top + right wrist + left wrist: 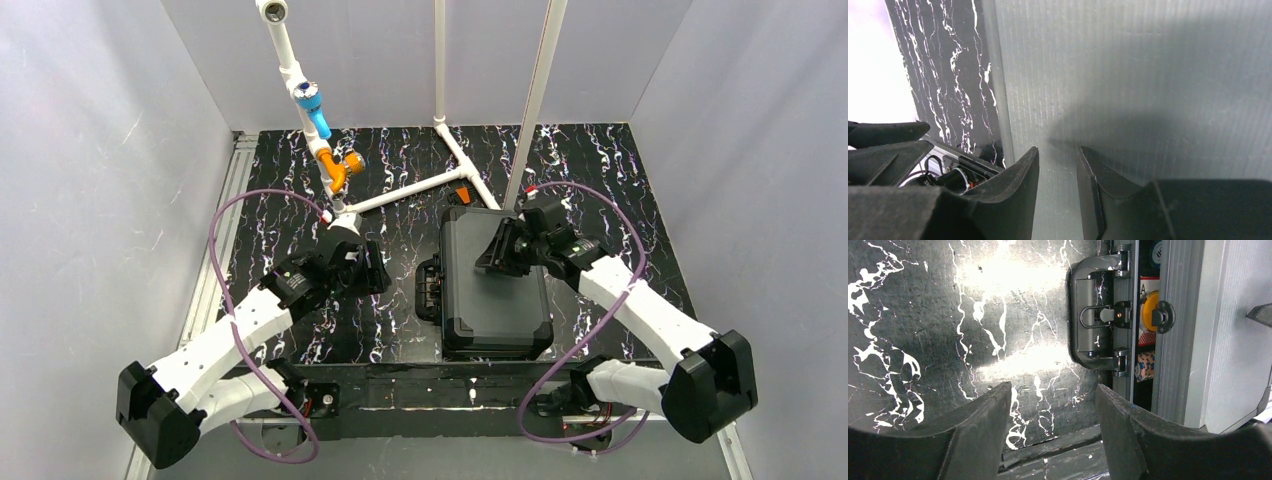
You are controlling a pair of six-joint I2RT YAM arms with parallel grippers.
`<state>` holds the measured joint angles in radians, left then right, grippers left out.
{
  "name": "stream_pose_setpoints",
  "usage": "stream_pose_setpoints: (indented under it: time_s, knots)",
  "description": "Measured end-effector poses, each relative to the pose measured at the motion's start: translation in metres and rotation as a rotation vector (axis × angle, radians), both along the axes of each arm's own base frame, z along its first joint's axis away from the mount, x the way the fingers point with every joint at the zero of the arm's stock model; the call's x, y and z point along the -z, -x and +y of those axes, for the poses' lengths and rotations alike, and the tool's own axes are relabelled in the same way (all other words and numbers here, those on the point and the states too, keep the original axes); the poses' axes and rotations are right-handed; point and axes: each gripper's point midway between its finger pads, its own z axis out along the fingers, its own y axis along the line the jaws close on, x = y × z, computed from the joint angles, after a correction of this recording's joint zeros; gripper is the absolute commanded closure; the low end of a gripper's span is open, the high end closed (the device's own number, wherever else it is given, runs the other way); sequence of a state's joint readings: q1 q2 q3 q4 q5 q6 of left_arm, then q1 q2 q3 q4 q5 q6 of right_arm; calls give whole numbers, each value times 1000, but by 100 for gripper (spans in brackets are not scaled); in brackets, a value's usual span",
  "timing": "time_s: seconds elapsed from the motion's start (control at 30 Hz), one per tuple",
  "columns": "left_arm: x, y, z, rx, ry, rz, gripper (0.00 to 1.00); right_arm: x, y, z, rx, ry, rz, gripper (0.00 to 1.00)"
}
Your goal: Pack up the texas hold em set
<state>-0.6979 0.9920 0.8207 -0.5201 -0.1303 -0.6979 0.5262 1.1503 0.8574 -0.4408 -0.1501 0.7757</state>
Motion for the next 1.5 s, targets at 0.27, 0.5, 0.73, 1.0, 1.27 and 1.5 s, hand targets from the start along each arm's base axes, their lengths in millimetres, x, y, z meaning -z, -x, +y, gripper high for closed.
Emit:
stream_pose_setpoints:
  time_s: [0.27, 0.5, 0.73, 1.0, 1.27, 1.5]
  knots:
    - [24, -5, 4, -47, 78, 106, 45, 3, -6, 17, -32, 25, -25, 57]
    - [39, -11, -3, -70, 161, 170, 48, 8, -7, 25, -56, 39, -40, 58]
    - [55, -19, -15, -87, 196, 229, 53, 21, -6, 30, -65, 34, -61, 58]
    - [86, -26, -25, -128, 198, 323, 59, 28, -7, 30, -59, -6, -113, 58]
    - [103, -39, -38, -158, 209, 385, 67, 28, -8, 31, -53, -34, -145, 58]
    - [105, -46, -49, -153, 216, 390, 75, 28, -9, 32, -51, -35, -154, 58]
